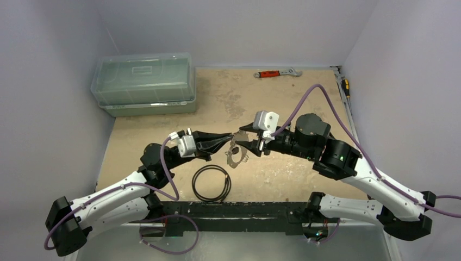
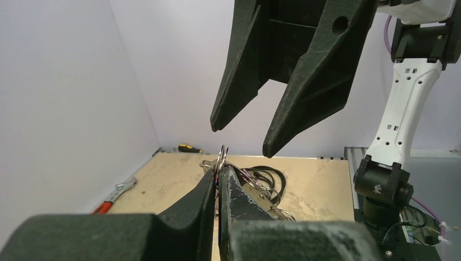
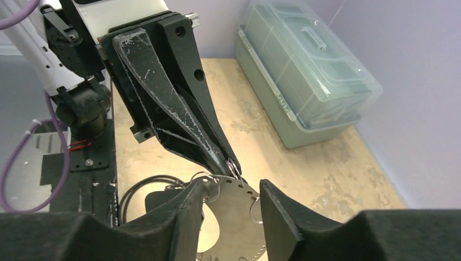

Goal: Put the keys on the keyring

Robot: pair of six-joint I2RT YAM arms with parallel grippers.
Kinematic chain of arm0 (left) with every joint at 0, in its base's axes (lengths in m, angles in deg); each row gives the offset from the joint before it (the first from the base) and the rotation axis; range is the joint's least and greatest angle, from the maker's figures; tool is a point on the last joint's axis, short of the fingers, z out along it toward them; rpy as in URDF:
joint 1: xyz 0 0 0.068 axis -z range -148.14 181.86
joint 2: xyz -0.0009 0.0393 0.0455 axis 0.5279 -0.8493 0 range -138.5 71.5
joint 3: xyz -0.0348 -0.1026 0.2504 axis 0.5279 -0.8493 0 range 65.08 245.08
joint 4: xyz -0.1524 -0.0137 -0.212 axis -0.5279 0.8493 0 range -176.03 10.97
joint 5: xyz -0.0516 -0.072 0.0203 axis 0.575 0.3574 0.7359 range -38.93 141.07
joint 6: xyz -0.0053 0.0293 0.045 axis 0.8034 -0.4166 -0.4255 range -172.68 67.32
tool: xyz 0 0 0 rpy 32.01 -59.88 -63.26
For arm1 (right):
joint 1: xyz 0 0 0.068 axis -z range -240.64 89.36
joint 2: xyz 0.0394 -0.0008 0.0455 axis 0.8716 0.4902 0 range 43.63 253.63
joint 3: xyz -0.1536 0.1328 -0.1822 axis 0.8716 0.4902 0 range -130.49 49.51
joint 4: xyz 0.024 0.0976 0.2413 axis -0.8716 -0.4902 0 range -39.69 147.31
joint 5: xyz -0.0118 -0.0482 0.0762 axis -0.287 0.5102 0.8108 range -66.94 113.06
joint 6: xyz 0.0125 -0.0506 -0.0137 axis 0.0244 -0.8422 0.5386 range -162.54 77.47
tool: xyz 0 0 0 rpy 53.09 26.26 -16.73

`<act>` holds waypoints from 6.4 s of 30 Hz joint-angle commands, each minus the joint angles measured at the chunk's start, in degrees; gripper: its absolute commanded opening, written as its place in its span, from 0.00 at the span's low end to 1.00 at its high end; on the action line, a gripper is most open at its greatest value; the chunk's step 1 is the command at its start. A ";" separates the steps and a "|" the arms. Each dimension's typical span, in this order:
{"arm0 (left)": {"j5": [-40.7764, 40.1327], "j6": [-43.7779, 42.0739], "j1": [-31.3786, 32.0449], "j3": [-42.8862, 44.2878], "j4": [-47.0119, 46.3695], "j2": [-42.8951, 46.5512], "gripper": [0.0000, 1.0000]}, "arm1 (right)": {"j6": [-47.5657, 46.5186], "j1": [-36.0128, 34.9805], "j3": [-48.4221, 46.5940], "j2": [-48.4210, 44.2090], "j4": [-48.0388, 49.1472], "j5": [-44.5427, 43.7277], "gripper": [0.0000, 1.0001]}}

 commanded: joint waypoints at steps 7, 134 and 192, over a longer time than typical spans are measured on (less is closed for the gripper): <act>-0.34 -3.14 -0.08 1.00 2.14 0.83 0.00 | -1.53 -0.13 -2.92 1.51 -3.51 -4.14 0.54; 11.75 -7.22 6.57 5.63 9.33 1.85 0.36 | -3.59 -6.50 2.89 -9.70 0.42 -0.24 0.00; 2.83 2.74 6.61 1.35 -11.39 -8.48 0.00 | 4.60 -6.46 14.12 -16.29 23.89 -8.80 0.00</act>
